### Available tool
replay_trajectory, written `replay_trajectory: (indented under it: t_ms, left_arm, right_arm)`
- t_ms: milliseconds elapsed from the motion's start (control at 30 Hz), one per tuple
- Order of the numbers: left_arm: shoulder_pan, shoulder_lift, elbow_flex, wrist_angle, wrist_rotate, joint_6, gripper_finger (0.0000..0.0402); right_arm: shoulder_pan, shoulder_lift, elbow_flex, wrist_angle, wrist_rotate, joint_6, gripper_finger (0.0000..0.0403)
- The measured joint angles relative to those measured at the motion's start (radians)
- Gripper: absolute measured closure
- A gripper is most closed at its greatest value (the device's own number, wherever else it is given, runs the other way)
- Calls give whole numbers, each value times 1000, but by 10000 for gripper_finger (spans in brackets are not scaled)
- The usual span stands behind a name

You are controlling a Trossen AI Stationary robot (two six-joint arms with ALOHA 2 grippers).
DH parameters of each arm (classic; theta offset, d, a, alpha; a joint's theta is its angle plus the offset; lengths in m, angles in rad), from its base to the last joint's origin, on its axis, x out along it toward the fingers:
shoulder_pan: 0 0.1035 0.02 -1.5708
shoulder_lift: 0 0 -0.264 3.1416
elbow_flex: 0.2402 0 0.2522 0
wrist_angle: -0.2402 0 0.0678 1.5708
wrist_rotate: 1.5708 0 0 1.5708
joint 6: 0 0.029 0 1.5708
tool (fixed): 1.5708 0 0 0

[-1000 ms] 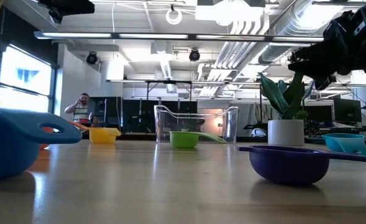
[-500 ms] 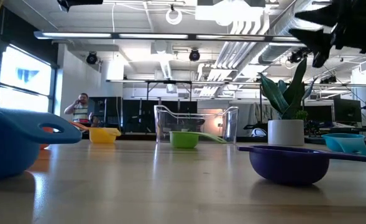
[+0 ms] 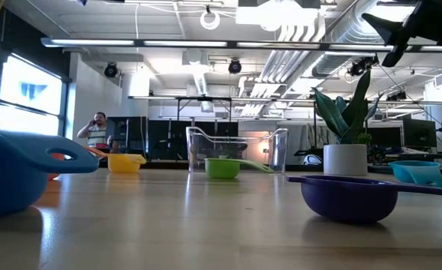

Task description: Nest measuring cups in basket

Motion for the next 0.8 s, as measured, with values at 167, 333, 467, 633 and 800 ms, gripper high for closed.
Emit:
replay_trajectory:
  t_ms: [167,333,467,633,800]
  left_arm:
    - [0,28,1,-168,74,-157,279]
    - [0,71,1,-321,156,-254,279]
    - [0,116,1,-390,223,-258,280]
    - [0,176,1,-436,275,-258,280]
    - [0,247,1,-490,301,-251,280]
  right_arm:
    - [0,2,30,0,-6,23,226]
    - [0,4,148,-141,-77,20,226]
    - [0,48,286,-360,-103,42,226]
    - [0,149,441,-620,-103,76,226]
    - [0,260,532,-723,-106,83,226]
